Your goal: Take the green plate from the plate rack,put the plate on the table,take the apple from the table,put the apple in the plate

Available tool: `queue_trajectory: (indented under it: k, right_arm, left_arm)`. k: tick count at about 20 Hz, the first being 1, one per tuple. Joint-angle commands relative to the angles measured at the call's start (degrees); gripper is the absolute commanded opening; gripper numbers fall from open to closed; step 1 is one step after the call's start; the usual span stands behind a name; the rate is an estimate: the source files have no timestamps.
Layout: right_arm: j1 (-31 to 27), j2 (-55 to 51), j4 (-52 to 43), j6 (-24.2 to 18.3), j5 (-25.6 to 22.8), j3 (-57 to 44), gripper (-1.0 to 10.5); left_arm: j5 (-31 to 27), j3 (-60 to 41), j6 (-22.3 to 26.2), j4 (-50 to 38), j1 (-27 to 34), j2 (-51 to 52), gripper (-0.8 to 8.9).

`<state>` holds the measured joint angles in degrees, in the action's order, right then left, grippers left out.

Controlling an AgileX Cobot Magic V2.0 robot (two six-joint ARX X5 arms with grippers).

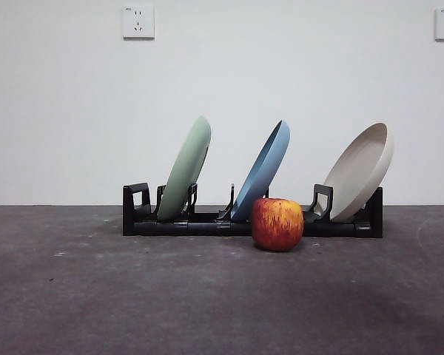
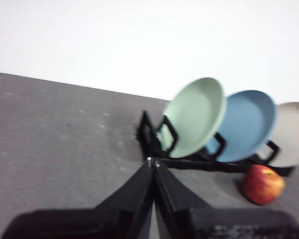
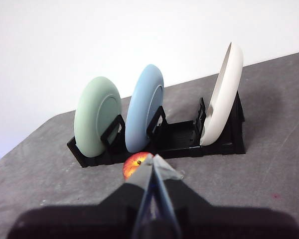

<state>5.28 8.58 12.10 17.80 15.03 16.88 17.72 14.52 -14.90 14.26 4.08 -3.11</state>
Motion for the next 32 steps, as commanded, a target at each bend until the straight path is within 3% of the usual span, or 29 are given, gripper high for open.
queue_trajectory:
  k: [1, 6, 15, 18, 21, 25, 29, 30, 32]
  right_arm:
    - [0.04, 3.80, 4.22, -1.20, 0.94, 5.90, -0.1]
    - [0.09, 11.82, 15.32, -8.59, 7.26, 16.63, -0.1]
    - [0.11, 23.85, 38.47, -22.25, 17.59, 33.29, -0.1]
    - [0.11, 26.14, 43.74, -24.11, 21.00, 36.52, -0.1]
    - [0.17, 27.41, 48.46, -26.01, 21.05, 38.45, -0.1]
    - [0.15, 27.54, 50.58, -26.97, 21.00, 38.66, -0.1]
    - [0.15, 27.54, 50.53, -26.84, 20.83, 38.66, 0.1]
    - [0.15, 27.54, 50.56, -26.84, 20.74, 38.66, 0.3]
    - [0.15, 27.54, 50.53, -26.82, 20.65, 38.66, 1.9]
  left_arm:
    - [3.23, 3.56, -0.37, 2.34, 0.15, -2.19, -0.07]
    - [9.94, 10.97, 0.57, 6.78, 0.15, -7.93, -0.07]
    - [25.24, 23.37, 8.41, 17.00, 0.13, -19.08, -0.08]
    - [29.57, 26.53, 11.47, 21.66, 0.09, -22.03, -0.08]
    - [32.76, 29.00, 14.99, 26.75, -0.22, -24.11, -0.08]
    - [33.55, 30.75, 18.05, 31.85, -1.03, -25.05, -0.08]
    - [33.44, 30.75, 18.10, 32.41, -1.42, -25.05, 0.02]
    - [33.38, 30.75, 17.97, 32.41, -1.46, -25.05, 0.15]
    - [33.18, 30.75, 17.70, 32.59, -1.46, -25.05, 1.59]
